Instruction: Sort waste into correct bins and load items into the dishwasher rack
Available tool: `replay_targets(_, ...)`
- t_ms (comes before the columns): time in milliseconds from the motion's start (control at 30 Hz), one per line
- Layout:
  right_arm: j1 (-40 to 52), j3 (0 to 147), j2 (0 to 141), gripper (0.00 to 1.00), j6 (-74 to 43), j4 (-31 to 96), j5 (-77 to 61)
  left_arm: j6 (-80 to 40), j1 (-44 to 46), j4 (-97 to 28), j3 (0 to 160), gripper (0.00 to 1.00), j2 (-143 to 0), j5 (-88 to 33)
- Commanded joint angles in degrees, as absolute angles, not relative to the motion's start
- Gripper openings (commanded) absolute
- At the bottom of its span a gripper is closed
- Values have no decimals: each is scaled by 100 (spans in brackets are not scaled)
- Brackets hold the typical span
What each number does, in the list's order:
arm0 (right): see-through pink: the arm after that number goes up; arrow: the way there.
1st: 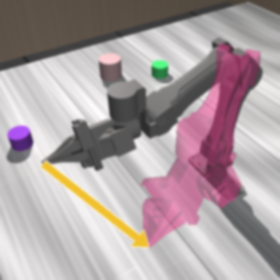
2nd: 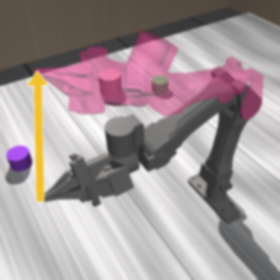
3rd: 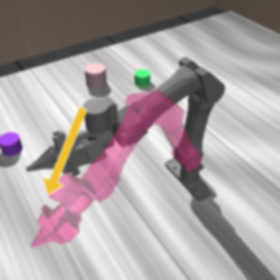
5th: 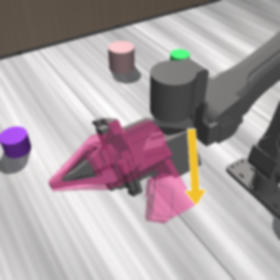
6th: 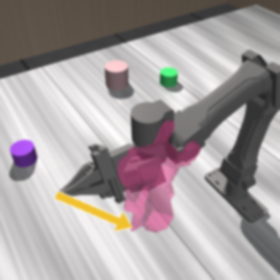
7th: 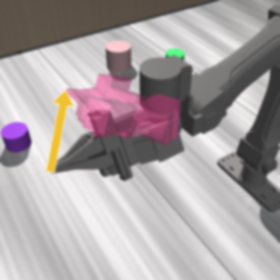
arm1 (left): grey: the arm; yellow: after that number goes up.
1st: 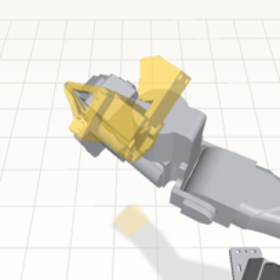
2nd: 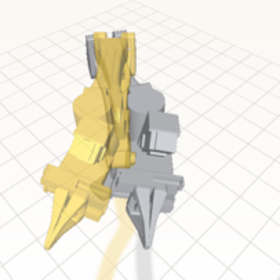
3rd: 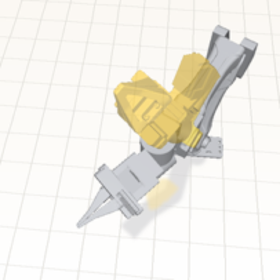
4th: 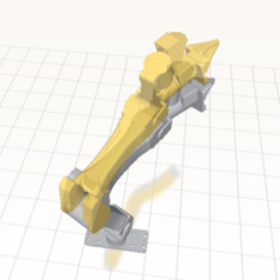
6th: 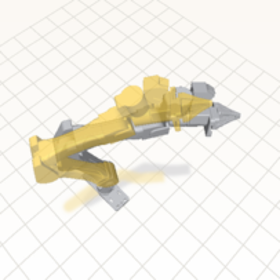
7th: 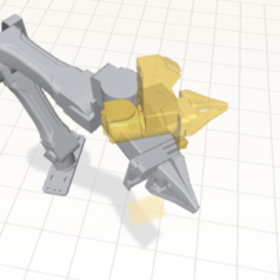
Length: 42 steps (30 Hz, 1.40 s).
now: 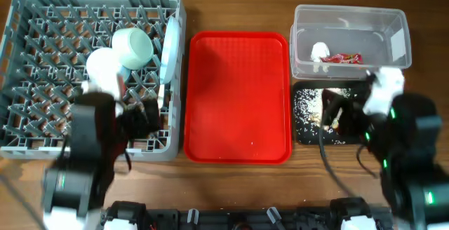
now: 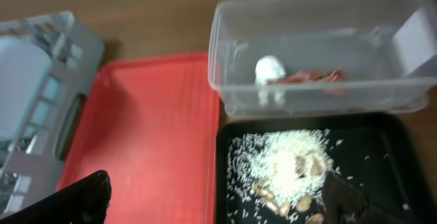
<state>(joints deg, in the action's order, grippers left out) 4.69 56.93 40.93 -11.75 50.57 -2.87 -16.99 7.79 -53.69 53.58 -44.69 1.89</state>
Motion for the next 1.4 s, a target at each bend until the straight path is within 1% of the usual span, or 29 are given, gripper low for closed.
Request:
replay_targets(0, 454, 5468, 3485, 100, -1256, 5098, 40, -1605, 803, -5387, 4971, 100, -3385, 180)
replay_targets(133, 454, 5468, 3393, 100, -1260, 5111, 40, -1605, 803, -5382, 4971, 100, -2845, 180)
replay_targets(500, 460, 5465, 3603, 100, -1260, 5122, 40, -1605, 803, -5384, 4971, 100, -2823, 180)
replay_targets(667, 467, 5400, 2923, 100, -1002, 5155, 191, -1605, 803, -5384, 4971, 100, -2823, 180)
replay_targets(733, 467, 4967, 2377, 99, -1007, 4792, 185, -1605, 803, -5384, 4971, 100, -2823, 180)
replay_targets(800, 471, 4311, 1780, 100, -1007, 4110, 12, -1605, 803, -5384, 4971, 100, -2823, 180)
replay_targets(933, 504, 2252, 368, 100, -1013, 1514, -73, -1605, 803, -5384, 4971, 100, -2823, 180)
replay_targets(1000, 504, 1590, 62, 100, -1070, 652, -89, -1605, 803, -5384, 4971, 100, -2823, 180)
replay_targets(1100, 521, 899, 19, 100, -1063, -370, -110, -1605, 803, -5384, 4971, 100, -2823, 180)
replay_targets(1200, 526, 460, 19, 100, -1046, -875, -30, -1605, 803, -5384, 4971, 100, -2823, 180)
replay_targets(1267, 526, 261, 19, 100, -1033, -873, 60, -1605, 803, -5384, 4971, 100, -2823, 180)
replay_targets(1367, 528, 25, 19, 100, -604, -810, -3, -1605, 803, -5384, 4971, 100, -2823, 180)
